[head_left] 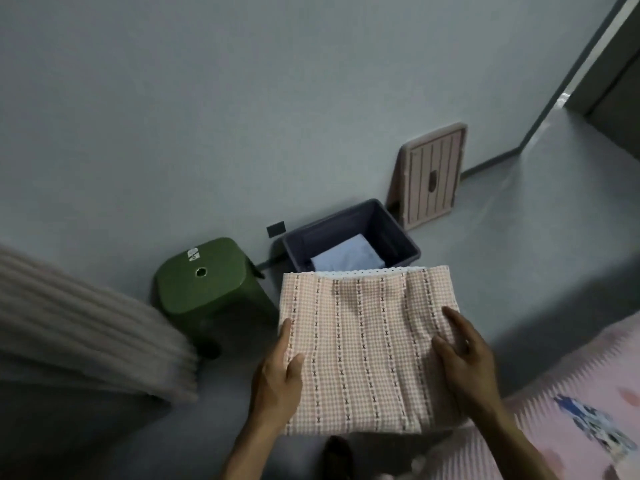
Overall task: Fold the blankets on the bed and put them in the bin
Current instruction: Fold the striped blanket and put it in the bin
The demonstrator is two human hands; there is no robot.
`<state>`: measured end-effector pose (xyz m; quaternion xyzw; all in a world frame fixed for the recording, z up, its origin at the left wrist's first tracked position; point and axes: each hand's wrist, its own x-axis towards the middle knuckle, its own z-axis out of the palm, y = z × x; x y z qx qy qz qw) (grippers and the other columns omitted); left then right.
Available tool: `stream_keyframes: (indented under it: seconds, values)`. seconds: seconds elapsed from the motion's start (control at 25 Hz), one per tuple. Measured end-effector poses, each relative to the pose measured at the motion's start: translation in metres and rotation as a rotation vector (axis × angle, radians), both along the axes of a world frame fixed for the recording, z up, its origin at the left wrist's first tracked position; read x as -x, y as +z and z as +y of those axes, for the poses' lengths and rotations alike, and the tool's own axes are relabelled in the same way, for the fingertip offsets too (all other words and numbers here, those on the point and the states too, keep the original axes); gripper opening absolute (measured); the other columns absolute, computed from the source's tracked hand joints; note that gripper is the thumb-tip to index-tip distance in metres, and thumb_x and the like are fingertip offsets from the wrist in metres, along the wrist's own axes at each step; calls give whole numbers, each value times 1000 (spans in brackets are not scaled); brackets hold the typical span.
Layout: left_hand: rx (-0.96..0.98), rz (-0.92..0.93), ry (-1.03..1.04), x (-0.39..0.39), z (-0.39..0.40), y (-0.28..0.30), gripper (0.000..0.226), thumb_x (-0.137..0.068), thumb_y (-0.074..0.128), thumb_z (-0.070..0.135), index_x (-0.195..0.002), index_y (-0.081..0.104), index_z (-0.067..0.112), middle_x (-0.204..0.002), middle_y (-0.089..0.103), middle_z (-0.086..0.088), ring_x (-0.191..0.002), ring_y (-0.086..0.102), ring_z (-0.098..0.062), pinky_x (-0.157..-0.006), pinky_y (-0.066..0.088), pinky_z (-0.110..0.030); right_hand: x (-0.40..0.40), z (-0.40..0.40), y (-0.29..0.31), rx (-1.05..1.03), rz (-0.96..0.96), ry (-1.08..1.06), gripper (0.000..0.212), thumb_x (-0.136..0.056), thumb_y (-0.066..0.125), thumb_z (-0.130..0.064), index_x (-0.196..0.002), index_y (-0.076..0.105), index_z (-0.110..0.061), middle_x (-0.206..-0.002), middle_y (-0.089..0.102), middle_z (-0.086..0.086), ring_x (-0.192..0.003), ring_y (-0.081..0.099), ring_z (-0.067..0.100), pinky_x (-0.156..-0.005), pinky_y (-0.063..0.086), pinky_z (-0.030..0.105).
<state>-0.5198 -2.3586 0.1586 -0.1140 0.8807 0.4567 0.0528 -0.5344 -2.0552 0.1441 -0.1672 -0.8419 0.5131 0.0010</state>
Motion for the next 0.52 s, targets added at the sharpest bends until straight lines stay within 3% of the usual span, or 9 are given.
stream_keyframes:
  seconds: [0.12,0.32,0.52]
  values:
    - [-35,-74,98,74,-12,-30,63,-95,55,11,-150,31,31,-134,40,21,-122,41,-1,-98,31,-16,95,-11,-21,-10,-42,84,46,-96,60,-28,-135,46,-47,-143,44,-17,-127,45,11,-106,40,45]
    - [-69,-176,122,201,-21,-75,62,-95,56,18,-147,31,43,-144,49,5,-128,50,-20,-103,41,-32,233,-22,-49,-59,-91,100,43,-95,60,-30,-134,49,-46,-136,50,-12,-123,49,16,-108,40,49]
    - [-97,-195,139,343,-22,-158,67,-96,53,29,-115,22,85,-141,45,19,-121,54,-14,-96,39,-20,383,-26,-136,-182,-250,88,41,-96,57,-33,-128,45,-57,-124,56,-6,-117,55,23,-107,39,49]
